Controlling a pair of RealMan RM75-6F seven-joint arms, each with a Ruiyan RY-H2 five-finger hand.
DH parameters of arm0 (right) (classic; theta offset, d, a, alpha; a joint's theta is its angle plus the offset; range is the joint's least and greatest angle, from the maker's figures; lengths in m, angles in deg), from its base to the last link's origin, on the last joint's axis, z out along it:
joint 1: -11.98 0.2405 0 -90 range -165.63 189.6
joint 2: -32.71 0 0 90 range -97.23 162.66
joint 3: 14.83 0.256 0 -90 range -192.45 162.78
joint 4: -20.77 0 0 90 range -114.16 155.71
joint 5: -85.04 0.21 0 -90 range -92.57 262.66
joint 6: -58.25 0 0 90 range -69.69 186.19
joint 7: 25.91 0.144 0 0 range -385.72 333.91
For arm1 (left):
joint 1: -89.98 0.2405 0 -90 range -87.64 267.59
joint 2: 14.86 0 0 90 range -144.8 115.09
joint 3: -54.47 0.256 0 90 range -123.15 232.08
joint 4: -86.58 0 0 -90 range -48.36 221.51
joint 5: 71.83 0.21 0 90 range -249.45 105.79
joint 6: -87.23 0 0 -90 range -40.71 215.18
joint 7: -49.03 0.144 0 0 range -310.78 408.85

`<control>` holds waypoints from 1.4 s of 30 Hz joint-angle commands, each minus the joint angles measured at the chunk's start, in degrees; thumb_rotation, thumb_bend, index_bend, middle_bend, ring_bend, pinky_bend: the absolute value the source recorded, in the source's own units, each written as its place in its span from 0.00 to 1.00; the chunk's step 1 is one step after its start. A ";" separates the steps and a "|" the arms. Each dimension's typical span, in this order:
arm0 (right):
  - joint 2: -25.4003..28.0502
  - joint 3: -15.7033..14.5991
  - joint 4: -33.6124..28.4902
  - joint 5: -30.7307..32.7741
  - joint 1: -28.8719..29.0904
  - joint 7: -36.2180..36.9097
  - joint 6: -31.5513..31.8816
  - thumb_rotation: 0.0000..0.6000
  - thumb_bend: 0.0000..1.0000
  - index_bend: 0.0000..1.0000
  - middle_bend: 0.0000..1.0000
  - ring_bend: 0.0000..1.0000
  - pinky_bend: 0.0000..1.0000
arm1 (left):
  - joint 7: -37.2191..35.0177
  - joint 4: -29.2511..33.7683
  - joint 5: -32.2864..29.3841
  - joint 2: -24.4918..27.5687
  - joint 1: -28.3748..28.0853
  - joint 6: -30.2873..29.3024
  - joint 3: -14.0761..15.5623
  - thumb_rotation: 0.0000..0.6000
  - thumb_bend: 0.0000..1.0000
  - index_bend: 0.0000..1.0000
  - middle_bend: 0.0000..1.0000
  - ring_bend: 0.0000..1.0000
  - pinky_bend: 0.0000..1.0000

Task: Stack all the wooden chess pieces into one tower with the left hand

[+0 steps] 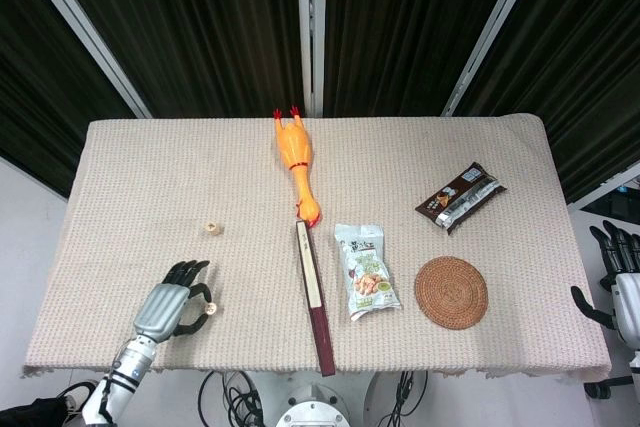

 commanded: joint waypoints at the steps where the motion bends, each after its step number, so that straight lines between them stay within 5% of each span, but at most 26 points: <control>1: -0.02 0.03 0.02 0.07 0.04 -0.03 -0.07 1.00 0.25 0.00 0.00 0.00 0.00 | -1.62 0.77 0.01 1.01 -0.05 -0.71 -1.13 1.00 0.34 0.48 0.06 0.00 0.00; 10: -0.07 0.16 0.11 0.39 0.23 -0.05 -0.44 1.00 0.25 0.00 0.00 0.00 0.00 | -4.49 2.39 -2.21 5.43 -2.09 -0.61 -6.27 1.00 0.34 0.48 0.07 0.00 0.00; 21: -0.57 0.16 0.18 0.05 0.29 -0.92 -0.12 1.00 0.25 0.00 0.00 0.00 0.00 | -8.81 -5.35 -11.76 4.32 -10.26 11.46 -13.38 1.00 0.34 0.48 0.07 0.00 0.00; 42: -0.83 0.62 0.26 0.91 0.41 -1.52 -0.18 1.00 0.26 0.00 0.00 0.00 0.00 | -15.35 -19.34 -12.55 -2.56 -15.93 15.75 -15.38 1.00 0.34 0.48 0.07 0.00 0.00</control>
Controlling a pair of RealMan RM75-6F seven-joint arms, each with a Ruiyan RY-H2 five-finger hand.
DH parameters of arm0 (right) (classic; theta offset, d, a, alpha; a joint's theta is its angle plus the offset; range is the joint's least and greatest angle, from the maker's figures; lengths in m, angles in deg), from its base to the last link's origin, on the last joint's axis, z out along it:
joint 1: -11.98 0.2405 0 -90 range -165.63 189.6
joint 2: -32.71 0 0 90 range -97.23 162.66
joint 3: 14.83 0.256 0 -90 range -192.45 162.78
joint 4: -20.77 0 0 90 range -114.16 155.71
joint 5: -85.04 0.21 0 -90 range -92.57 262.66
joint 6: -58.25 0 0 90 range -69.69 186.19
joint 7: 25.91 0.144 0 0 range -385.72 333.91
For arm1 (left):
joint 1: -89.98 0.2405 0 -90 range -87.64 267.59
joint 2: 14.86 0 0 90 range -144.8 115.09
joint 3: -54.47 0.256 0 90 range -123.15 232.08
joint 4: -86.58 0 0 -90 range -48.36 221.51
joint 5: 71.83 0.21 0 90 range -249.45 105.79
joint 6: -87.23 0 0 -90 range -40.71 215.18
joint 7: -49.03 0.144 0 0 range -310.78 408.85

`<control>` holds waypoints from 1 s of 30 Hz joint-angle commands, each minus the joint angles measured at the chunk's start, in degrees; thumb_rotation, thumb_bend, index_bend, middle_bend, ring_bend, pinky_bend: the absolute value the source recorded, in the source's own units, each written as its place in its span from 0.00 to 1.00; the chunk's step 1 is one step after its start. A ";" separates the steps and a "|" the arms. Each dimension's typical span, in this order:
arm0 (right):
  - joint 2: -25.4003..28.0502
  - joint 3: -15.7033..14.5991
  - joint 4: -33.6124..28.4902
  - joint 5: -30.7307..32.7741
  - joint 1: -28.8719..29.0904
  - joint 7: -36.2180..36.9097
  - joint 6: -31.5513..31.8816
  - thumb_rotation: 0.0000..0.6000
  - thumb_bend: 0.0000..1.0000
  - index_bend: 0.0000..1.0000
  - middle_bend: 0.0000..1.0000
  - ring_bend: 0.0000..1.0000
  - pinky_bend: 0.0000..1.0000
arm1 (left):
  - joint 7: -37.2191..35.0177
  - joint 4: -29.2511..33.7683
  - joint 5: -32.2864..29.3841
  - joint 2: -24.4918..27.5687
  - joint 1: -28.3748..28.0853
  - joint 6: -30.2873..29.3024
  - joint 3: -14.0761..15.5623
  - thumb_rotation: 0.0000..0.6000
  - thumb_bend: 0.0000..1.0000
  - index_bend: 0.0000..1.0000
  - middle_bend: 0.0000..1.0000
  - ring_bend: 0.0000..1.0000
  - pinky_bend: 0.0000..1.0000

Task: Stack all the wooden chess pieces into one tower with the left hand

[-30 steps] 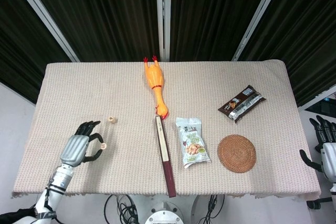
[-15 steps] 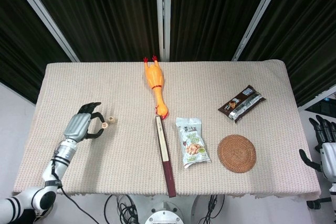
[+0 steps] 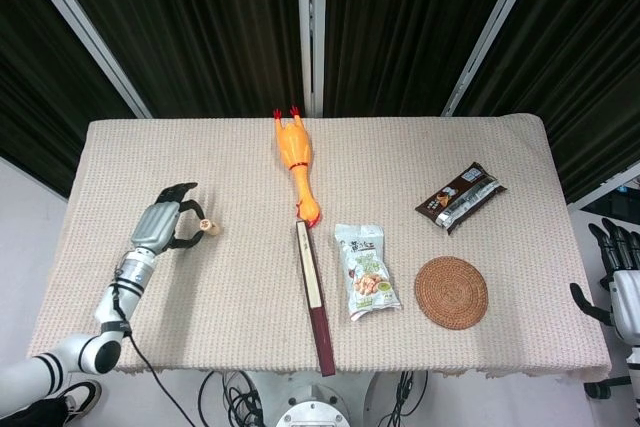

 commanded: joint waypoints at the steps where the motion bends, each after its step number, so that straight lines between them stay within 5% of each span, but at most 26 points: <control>1: -0.04 0.04 0.01 0.04 -0.03 -0.04 0.09 1.00 0.26 0.00 0.00 0.00 0.00 | -0.53 -0.79 0.59 -0.36 -0.28 -0.14 0.23 1.00 0.34 0.48 0.07 0.00 0.00; 30: -0.17 -0.28 -0.27 -0.68 -0.19 -0.85 0.57 1.00 0.26 0.00 0.00 0.00 0.00 | 0.50 -4.87 0.31 -3.12 -1.09 -0.56 1.50 1.00 0.34 0.48 0.07 0.00 0.00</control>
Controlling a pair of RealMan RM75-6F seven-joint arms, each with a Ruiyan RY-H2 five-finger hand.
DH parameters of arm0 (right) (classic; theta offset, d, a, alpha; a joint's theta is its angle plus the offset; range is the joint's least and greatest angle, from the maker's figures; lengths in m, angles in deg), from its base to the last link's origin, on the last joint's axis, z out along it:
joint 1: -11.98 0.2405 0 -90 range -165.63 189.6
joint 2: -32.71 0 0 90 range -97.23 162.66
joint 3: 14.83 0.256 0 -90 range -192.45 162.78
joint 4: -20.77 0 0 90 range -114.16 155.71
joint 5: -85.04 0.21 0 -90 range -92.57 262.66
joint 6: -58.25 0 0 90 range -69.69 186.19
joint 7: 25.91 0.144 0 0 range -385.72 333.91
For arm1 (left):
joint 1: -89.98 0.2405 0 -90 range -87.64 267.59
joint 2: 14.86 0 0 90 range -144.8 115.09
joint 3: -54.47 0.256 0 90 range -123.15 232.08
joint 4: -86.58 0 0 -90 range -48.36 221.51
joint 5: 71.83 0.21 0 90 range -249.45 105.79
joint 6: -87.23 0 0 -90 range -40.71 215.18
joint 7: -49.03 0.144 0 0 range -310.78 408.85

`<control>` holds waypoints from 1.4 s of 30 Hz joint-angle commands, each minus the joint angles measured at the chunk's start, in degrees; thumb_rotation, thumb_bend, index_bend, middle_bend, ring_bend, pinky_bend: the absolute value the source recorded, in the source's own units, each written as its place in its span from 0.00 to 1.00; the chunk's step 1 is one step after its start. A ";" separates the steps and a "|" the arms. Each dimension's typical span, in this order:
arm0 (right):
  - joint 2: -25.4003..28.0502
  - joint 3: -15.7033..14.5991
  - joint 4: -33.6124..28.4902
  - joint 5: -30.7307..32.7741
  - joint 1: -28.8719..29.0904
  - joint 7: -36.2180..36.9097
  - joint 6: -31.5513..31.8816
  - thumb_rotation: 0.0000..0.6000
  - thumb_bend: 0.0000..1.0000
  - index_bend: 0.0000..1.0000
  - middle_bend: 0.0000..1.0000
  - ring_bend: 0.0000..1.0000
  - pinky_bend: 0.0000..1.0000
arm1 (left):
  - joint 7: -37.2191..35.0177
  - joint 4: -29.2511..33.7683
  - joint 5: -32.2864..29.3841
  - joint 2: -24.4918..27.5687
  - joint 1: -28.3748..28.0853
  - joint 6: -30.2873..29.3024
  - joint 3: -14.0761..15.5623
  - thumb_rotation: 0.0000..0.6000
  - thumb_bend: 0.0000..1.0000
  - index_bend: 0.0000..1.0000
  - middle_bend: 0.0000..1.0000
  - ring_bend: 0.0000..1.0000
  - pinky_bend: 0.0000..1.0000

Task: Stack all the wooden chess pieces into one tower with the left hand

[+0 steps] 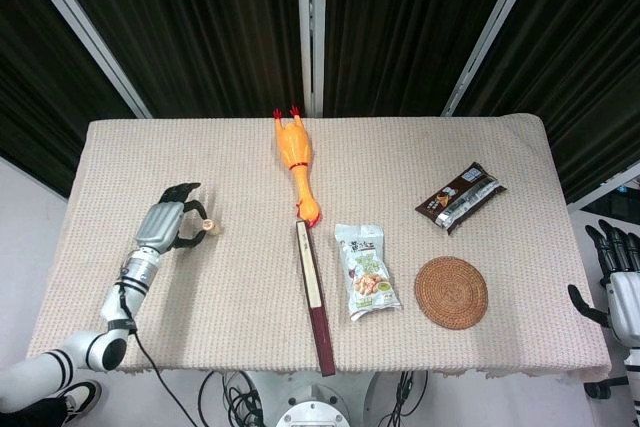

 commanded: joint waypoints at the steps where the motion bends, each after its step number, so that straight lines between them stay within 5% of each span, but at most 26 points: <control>1: 0.02 0.02 0.04 0.01 -0.03 0.10 0.02 1.00 0.26 0.00 0.00 0.00 0.00 | -0.05 -0.34 -0.21 -0.26 0.02 0.23 0.14 1.00 0.34 0.48 0.07 0.00 0.00; 29: 0.36 0.17 -0.04 0.34 -0.19 0.40 0.10 1.00 0.26 0.00 0.00 0.00 0.00 | 0.74 -1.08 -0.96 -1.06 -0.56 0.67 -0.05 1.00 0.34 0.46 0.07 0.00 0.00; 42: 0.55 0.16 -0.05 0.29 -0.28 0.76 0.18 1.00 0.26 0.00 0.00 0.00 0.00 | 0.71 -1.03 -1.22 -0.97 -0.58 0.86 -0.04 1.00 0.34 0.38 0.07 0.00 0.00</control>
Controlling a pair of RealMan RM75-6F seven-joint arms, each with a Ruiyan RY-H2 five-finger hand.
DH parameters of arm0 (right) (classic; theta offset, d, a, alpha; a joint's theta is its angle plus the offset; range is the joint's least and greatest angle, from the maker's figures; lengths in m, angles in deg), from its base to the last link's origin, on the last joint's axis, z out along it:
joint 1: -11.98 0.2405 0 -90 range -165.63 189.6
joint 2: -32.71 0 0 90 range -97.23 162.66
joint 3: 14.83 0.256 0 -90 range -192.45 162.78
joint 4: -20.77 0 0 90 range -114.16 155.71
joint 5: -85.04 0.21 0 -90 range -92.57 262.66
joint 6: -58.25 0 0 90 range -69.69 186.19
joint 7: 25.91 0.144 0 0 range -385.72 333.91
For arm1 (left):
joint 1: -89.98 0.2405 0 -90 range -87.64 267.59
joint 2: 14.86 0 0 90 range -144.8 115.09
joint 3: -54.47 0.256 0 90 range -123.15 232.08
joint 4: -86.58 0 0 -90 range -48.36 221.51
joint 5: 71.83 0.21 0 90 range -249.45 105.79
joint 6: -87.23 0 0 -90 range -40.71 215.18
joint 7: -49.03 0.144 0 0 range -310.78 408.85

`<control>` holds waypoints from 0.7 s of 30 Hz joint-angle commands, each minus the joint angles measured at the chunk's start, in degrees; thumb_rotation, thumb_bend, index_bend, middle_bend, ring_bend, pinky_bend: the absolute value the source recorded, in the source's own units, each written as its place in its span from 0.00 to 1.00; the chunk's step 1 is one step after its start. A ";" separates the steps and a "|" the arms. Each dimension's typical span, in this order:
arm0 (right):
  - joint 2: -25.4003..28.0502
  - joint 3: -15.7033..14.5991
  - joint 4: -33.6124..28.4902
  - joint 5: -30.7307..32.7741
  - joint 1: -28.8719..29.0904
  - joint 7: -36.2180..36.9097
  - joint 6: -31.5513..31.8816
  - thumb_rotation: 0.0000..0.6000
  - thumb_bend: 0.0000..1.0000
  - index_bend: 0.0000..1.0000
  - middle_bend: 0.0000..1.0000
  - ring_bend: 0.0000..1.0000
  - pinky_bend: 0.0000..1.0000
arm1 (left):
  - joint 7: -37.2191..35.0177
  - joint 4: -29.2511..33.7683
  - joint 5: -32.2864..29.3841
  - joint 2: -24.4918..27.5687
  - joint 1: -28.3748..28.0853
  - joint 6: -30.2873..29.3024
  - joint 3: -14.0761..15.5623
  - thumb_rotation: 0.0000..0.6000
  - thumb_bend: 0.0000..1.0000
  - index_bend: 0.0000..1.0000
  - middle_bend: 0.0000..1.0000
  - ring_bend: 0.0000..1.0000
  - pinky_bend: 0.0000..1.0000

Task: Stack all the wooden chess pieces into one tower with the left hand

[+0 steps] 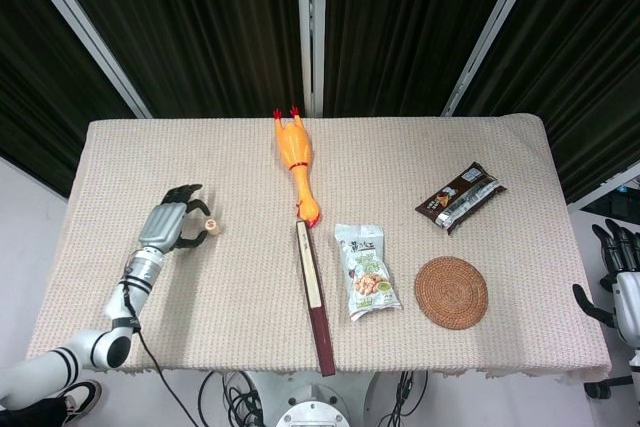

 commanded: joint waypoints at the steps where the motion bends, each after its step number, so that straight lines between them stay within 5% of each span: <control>1: 0.01 -0.01 0.00 0.04 0.03 -0.02 -0.10 1.00 0.26 0.00 0.00 0.00 0.00 | 0.02 0.41 0.14 0.32 0.13 -0.35 -0.03 1.00 0.34 0.37 0.07 0.00 0.00; 12: -0.15 -0.21 0.03 -0.93 -0.23 -0.18 0.79 1.00 0.26 0.00 0.00 0.00 0.00 | 10.72 10.13 1.54 9.89 6.94 -9.63 4.55 1.00 0.33 0.22 0.04 0.00 0.00; 18: -0.46 -0.94 -0.41 -2.64 -0.22 -1.27 1.14 1.00 0.26 0.00 0.00 0.00 0.00 | 20.80 9.34 8.30 13.34 13.91 -23.43 9.54 1.00 0.08 0.09 0.04 0.00 0.00; 21: -0.52 -1.22 -0.64 -3.06 -0.15 -1.94 0.99 1.00 0.26 0.00 0.00 0.00 0.00 | 20.56 9.99 10.53 15.09 16.48 -26.33 11.45 1.00 0.04 0.08 0.04 0.00 0.00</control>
